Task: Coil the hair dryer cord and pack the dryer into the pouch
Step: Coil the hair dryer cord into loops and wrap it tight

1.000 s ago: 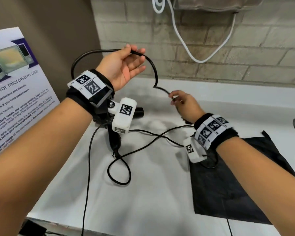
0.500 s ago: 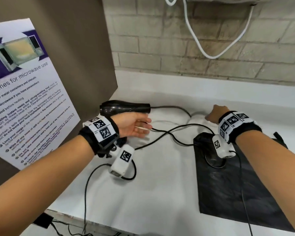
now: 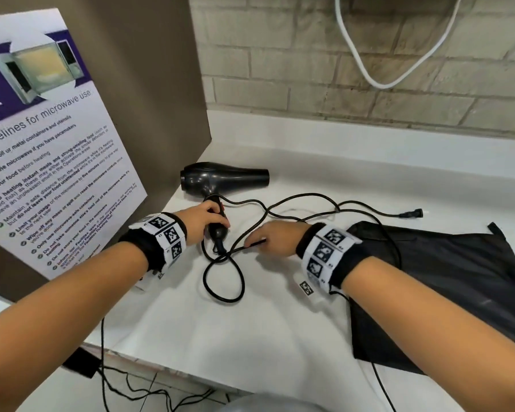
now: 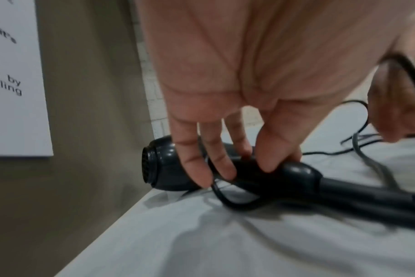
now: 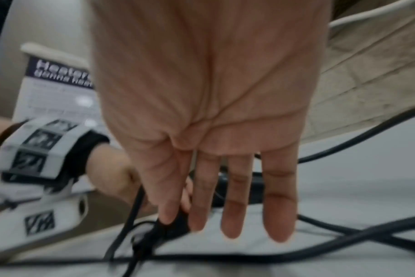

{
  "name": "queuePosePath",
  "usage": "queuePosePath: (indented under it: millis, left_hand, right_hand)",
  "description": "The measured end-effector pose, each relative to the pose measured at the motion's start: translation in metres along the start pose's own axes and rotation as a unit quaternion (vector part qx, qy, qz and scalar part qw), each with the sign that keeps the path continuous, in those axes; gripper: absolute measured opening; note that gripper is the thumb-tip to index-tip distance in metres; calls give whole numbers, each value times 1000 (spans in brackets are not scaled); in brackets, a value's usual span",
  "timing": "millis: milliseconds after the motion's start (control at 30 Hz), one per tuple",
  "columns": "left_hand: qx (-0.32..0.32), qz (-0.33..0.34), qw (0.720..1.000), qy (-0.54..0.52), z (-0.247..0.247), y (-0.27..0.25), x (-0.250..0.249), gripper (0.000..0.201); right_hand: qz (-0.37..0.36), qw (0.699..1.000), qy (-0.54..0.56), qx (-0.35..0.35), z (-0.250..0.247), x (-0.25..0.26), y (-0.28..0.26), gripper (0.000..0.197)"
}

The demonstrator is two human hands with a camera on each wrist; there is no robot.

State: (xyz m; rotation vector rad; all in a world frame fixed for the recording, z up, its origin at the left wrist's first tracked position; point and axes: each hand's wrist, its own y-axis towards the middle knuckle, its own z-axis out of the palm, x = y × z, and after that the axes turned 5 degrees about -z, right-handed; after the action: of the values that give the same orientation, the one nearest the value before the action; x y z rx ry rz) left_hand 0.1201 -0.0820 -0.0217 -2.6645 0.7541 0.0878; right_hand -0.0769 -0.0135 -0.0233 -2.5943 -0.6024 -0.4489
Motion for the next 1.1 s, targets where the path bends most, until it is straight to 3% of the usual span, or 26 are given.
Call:
queuePosePath:
  millis: [100,167,300,367,467,567,700,733,800,867,1000,1100]
  left_hand:
    - [-6,6,998,57,9,4,6,73]
    - [-27,15,999,33,15,3,6,74]
    - [-71,27,992,-103,17,1,10,52]
    - [-132,8,979,-157,9,3,10,30]
    - [-202,-17,954,-222,-10,10,-1,21]
    - [-169,-18,947,-273,-23,20,-18,23]
    - [-14,-25,961,-274,-17,31,-35,44]
    - [8,-27,965,-262,-14,33,-35,41]
    - [-8,-13,986,-167,-11,31,-29,27]
    - [-10,35,997,-61,-7,28,-19,27]
    - [60,96,985,132,2,22,-13,61]
    - [3,126,983,134,17,24,-11,48]
  right_hand:
    - [23,992,-113,56,23,0,11,56]
    - [27,989,-138,39,28,4,12,60]
    - [41,993,-106,-19,29,5,14,50]
    - [50,996,-68,-34,30,6,15,44]
    - [53,997,-28,-58,31,7,18,32]
    - [55,997,-17,-58,30,8,22,27]
    - [65,997,-43,-10,23,10,28,28]
    - [65,997,-52,-2,22,9,28,27]
    - [60,996,-62,-10,23,8,28,26]
    - [61,995,-75,-38,25,6,25,25]
    - [83,991,-68,-79,22,0,20,23]
    - [71,994,-19,-82,13,-9,16,19]
